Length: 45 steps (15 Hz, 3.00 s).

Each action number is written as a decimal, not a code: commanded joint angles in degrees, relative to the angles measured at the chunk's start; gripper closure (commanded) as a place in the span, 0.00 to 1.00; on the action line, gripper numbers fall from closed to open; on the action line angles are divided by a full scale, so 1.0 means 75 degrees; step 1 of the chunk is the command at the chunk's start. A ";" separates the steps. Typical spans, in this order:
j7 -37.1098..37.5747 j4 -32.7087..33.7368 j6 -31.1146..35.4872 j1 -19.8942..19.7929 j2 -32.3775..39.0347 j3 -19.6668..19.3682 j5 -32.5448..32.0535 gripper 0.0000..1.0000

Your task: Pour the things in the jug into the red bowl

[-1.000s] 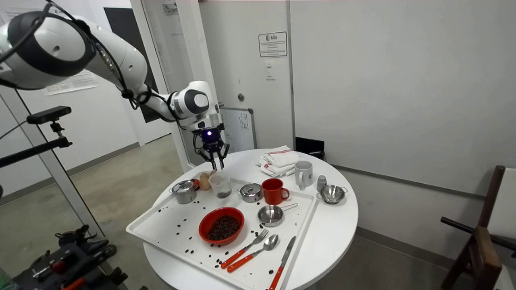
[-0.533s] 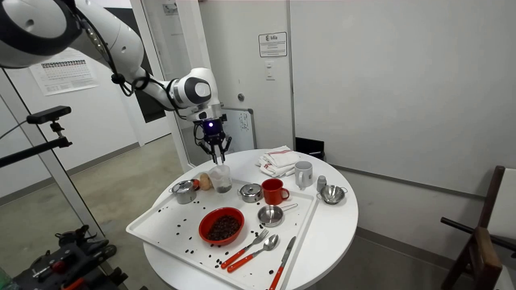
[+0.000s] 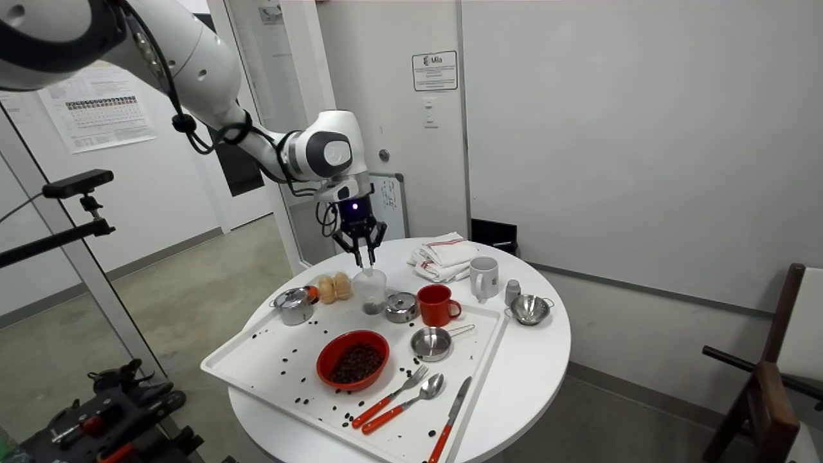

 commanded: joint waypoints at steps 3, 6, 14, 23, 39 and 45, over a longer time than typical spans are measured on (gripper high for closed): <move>-0.1954 -0.0829 0.1134 -0.0576 -0.0515 0.0749 0.1028 0.91; -0.3023 -0.1145 0.1355 -0.1032 -0.0743 0.1075 0.2103 0.91; -0.5974 -0.2141 0.0793 -0.2032 -0.1208 0.1401 0.4672 0.91; -0.8528 -0.2670 0.0287 -0.2335 -0.1222 0.1231 0.7334 0.90; -1.1222 -0.3232 -0.0323 -0.2355 -0.1207 0.0184 1.0588 0.91; -1.0965 -0.2973 -0.0251 -0.2167 -0.0905 -0.0010 1.0401 0.76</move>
